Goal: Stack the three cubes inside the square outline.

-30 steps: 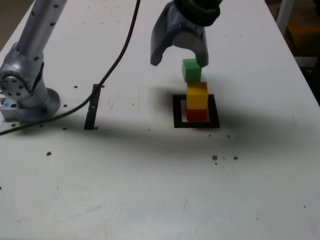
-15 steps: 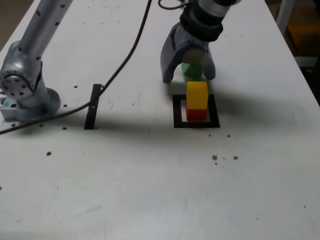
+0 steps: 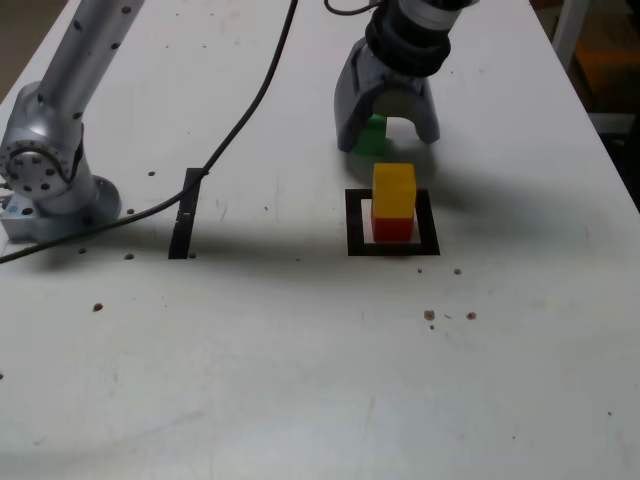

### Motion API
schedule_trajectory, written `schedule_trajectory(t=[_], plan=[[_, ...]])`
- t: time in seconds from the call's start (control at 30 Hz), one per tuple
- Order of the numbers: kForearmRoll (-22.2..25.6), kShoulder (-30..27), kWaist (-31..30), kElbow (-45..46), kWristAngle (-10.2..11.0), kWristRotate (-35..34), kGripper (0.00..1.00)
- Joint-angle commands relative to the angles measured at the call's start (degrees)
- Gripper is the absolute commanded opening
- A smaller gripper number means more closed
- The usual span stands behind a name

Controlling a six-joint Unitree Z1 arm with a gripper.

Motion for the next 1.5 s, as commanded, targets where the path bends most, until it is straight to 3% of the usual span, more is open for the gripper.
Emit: schedule_trajectory(t=[0.0, 0.33, 0.43, 0.5, 0.7, 0.97, 1.3, 1.47], plan=[[-0.17, 0.26, 0.16, -0.23, 0.74, 0.45, 1.0], [-0.16, 0.78, -0.69, 0.26, 6.21, -3.08, 0.95], [-0.21, 0.63, -0.86, 0.56, 6.84, -3.67, 0.94], [0.06, 0.49, -0.75, 0.66, 6.15, -3.43, 0.92], [3.59, 0.85, 0.0, -0.63, 2.76, -1.42, 0.71], [6.45, 1.29, 0.19, -1.74, 2.79, -1.22, 0.26], [7.84, 1.74, 0.28, -1.86, 4.0, -0.15, 0.05], [9.79, 1.68, 0.35, -2.6, 4.68, 1.06, 0.0]])
